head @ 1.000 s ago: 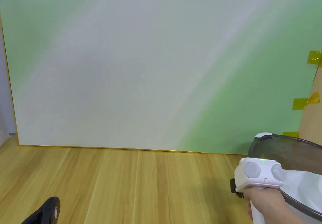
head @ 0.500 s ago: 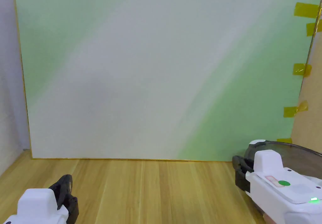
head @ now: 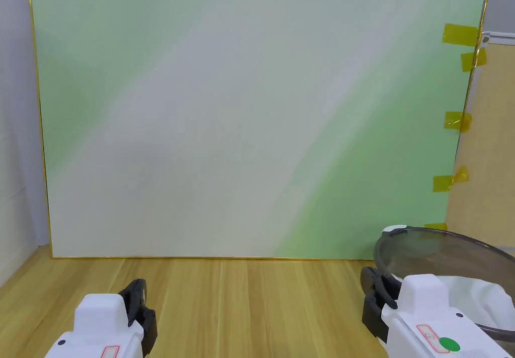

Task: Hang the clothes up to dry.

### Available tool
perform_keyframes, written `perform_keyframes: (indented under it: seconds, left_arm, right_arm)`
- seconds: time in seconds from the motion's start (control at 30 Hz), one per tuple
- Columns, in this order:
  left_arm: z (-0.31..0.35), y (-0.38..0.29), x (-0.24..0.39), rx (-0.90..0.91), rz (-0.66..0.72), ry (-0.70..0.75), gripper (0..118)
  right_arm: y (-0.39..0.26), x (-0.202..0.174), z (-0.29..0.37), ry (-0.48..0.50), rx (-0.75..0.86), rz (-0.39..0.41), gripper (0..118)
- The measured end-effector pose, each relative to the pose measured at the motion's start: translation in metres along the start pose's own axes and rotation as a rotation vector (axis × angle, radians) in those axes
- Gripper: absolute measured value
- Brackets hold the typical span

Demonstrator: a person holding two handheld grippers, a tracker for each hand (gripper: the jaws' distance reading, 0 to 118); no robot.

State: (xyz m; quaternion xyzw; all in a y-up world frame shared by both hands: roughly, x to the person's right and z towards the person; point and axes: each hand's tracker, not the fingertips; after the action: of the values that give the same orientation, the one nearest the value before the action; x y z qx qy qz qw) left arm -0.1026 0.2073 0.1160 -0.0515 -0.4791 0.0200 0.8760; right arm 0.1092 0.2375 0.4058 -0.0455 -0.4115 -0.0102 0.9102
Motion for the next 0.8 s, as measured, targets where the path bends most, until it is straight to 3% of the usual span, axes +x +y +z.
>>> perform_keyframes:
  seconds: [0.1, 0.17, 0.23, 0.37, 0.47, 0.7, 0.73, 0.77, 0.8]
  left_arm:
    - [-0.011, 0.007, 0.006, 0.002, 0.06, -0.125, 2]
    - [-0.025, 0.014, 0.013, -0.018, 0.081, -0.283, 2]
    - [-0.038, 0.022, 0.022, -0.06, 0.057, -0.506, 2]
    - [-0.064, 0.027, 0.06, -0.286, -0.131, -0.871, 2]
    - [-0.072, 0.019, 0.089, -0.302, -0.256, -0.887, 2]
    - [-0.092, 0.012, 0.105, -0.328, -0.219, -0.946, 2]
    - [-0.093, 0.011, 0.104, -0.328, -0.222, -0.947, 2]
    - [-0.094, 0.01, 0.103, -0.33, -0.228, -0.953, 2]
    - [-0.095, 0.009, 0.102, -0.331, -0.233, -0.95, 2]
  right_arm:
    - [0.001, 0.005, 0.003, 0.009, 0.006, -0.039, 0]
    - [0.001, 0.009, 0.005, 0.001, 0.009, -0.042, 0]
    - [0.0, 0.016, 0.008, -0.01, 0.006, -0.048, 0]
    - [-0.007, 0.037, 0.017, -0.041, -0.01, -0.072, 0]
    - [-0.012, 0.056, 0.023, -0.074, -0.036, -0.071, 0]
    - [0.011, 0.124, 0.007, -0.121, -0.131, -0.08, 2]
    - [0.021, 0.138, -0.001, -0.142, -0.168, -0.076, 13]
    - [0.034, 0.155, -0.014, -0.183, -0.214, -0.086, 41]
    - [0.046, 0.172, -0.028, -0.221, -0.282, -0.092, 89]
